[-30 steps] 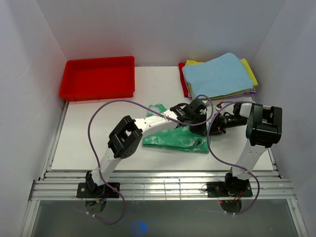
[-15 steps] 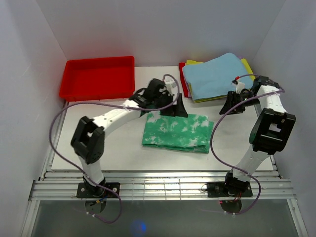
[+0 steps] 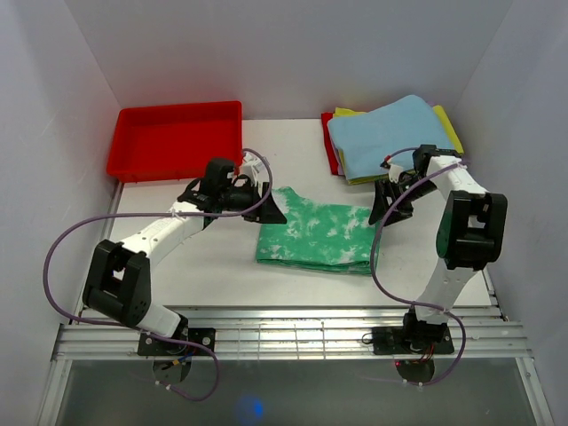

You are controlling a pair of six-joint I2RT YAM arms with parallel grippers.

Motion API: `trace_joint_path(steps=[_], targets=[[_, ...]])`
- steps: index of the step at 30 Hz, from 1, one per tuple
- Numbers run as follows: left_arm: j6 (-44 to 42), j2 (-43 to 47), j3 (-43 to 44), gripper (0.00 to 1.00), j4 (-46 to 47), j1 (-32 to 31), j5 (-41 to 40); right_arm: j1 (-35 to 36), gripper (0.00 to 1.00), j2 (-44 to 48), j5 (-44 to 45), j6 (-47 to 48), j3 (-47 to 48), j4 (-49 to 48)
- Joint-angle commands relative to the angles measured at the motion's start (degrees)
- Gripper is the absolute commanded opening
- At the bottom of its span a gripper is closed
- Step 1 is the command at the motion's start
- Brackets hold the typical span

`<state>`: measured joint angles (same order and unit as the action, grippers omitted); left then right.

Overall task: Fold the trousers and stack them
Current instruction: Fold the trousers

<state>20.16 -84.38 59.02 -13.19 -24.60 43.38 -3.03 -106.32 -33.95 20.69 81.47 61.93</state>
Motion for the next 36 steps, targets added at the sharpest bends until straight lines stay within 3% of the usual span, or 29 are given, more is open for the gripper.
trace_joint_path(steps=[1,5,6,10,16,22,26,28,29,30,33,34,36], targets=[[0.0,2.7,-4.3,0.61,5.3,0.4,6.8,-0.2,0.67,-1.9,-1.6,-1.0,-2.4,-0.6],[5.2,1.8,-9.0,0.56,12.6,0.5,10.3,-0.2,0.58,-4.1,-3.3,-1.1,-5.6,-2.4],[5.8,1.2,-9.1,0.55,12.7,0.5,10.4,-0.2,0.44,-4.5,-3.6,-0.9,-6.1,-3.2],[8.1,-0.2,-10.4,0.52,17.2,0.8,10.6,-0.2,0.08,-5.0,-3.6,0.0,-8.0,-7.2],[16.9,-2.2,-15.7,0.47,28.2,1.0,11.2,-0.2,0.08,-9.2,2.6,3.5,-11.6,-15.9],[22.1,-9.9,-19.2,0.39,35.8,1.0,11.6,2.1,0.08,-13.0,6.0,2.4,-4.6,-16.8],[25.0,-14.2,-23.0,0.34,36.0,1.0,6.3,3.0,0.08,-11.5,10.3,2.4,-3.3,-17.0],[25.8,-15.5,-23.8,0.33,36.0,1.0,4.4,3.0,0.19,-9.8,12.2,3.0,-3.3,-16.0],[25.8,-16.5,-23.8,0.33,36.0,1.0,3.7,2.9,0.30,-7.3,12.8,3.3,-3.2,-15.4],[25.9,-16.9,-23.7,0.34,36.0,1.0,3.5,2.9,0.51,-5.5,12.5,3.7,-2.6,-14.4],[26.4,-16.5,-23.0,0.37,36.0,1.0,4.7,2.9,0.64,0.1,8.0,6.4,3.5,-10.2],[26.2,-15.6,-22.7,0.46,36.2,0.8,5.6,2.9,0.68,1.5,6.3,7.6,5.5,-6.2],[24.1,-10.6,-22.6,0.54,36.4,0.4,7.6,3.0,0.74,2.7,-0.6,8.3,8.3,-3.0]])
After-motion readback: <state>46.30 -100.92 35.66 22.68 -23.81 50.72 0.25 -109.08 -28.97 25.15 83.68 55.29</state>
